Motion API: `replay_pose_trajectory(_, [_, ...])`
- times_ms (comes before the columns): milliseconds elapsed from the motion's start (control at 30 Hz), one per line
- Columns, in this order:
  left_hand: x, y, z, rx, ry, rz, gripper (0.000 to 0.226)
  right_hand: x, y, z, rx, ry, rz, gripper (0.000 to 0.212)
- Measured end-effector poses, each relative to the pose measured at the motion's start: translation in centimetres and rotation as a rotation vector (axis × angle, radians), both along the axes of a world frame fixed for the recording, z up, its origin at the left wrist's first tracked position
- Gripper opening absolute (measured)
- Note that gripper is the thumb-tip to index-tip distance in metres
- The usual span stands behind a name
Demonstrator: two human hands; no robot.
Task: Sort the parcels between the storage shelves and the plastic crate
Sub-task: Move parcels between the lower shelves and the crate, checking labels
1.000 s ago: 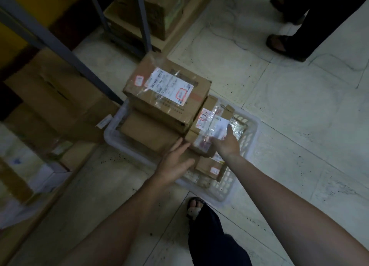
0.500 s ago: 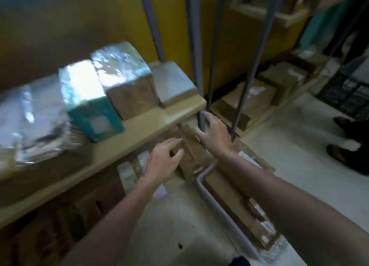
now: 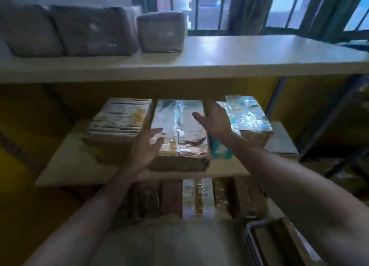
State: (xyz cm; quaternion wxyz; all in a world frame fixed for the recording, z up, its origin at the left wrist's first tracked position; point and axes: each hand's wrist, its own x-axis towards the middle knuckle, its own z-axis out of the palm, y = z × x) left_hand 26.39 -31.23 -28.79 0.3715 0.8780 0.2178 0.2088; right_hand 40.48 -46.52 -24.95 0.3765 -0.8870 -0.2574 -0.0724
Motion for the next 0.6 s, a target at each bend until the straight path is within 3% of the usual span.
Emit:
replay_pose_trajectory(133, [-5.2,8.9,-1.2,0.075,-0.024,0.122,0.032,-3.3,10.4,-1.9,-0.028,0.087,0.218,0.061])
replay_pose_trajectory(300, [-9.4,18.4,-3.9,0.172,0.177,0.216,0.048,-7.3,17.9,-7.0,-0.098,0.348,0.361,0.088])
replay_pose_trajectory(400, [-10.2,22.2,-5.8,-0.052,0.161,0.217,0.069,-7.7,19.2,-9.4,0.0,0.516,0.348,0.093])
replay_pose_trajectory(500, [-8.9,23.6,-7.4,-0.271,0.177,0.167,0.09,-7.3,19.4,-9.7,-0.017,0.512,0.348,0.1])
replay_pose_trajectory(600, [-6.8,23.2,-8.9,-0.498,0.21,0.168,0.091,-6.7,19.3,-9.8,-0.033,0.518,0.385,0.103])
